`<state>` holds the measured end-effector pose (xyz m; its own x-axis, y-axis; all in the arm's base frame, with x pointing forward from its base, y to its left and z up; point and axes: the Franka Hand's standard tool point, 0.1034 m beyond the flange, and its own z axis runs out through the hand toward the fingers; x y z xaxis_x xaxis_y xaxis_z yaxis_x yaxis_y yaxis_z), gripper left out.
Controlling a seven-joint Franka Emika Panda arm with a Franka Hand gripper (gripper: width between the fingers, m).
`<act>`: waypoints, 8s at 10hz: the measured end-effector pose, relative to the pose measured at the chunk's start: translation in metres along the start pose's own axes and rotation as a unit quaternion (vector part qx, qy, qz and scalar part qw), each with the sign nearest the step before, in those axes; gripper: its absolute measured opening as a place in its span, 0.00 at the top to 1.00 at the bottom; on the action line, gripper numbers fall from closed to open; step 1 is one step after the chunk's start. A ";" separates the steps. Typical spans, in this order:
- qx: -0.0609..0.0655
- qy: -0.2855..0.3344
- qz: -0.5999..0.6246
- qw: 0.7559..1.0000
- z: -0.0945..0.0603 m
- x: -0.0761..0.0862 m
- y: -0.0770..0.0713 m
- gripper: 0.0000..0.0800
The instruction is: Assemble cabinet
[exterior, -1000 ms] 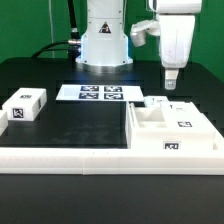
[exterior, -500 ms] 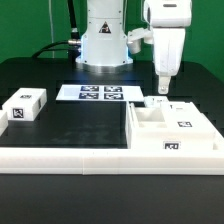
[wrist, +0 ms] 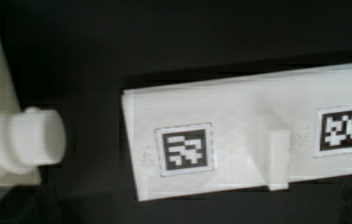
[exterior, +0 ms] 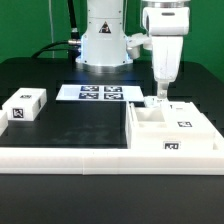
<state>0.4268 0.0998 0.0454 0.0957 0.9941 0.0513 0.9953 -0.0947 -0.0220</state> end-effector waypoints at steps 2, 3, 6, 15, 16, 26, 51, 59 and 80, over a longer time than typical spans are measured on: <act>0.005 0.006 0.003 1.000 0.014 -0.002 -0.008 0.00; 0.007 0.007 0.005 1.000 0.018 -0.003 -0.008 0.00; 0.011 0.008 0.007 1.000 0.023 -0.003 -0.011 0.00; 0.021 0.010 0.008 1.000 0.033 -0.001 -0.018 0.91; 0.021 0.010 0.008 1.000 0.033 -0.001 -0.017 0.91; 0.027 -0.020 0.028 0.999 -0.006 -0.017 -0.012 0.91; -0.001 -0.011 0.052 0.999 -0.017 -0.035 0.026 0.91; -0.005 -0.007 0.056 0.998 -0.014 -0.036 0.042 0.91; -0.020 -0.009 -0.029 0.999 -0.017 -0.039 0.108 0.91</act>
Offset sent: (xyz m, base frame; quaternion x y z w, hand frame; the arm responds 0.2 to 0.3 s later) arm -0.0015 -0.0021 -0.0108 -0.0046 0.0147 -0.0071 0.9999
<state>0.5305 0.0499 0.0576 0.0372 0.9988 0.0325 0.9991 -0.0379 0.0201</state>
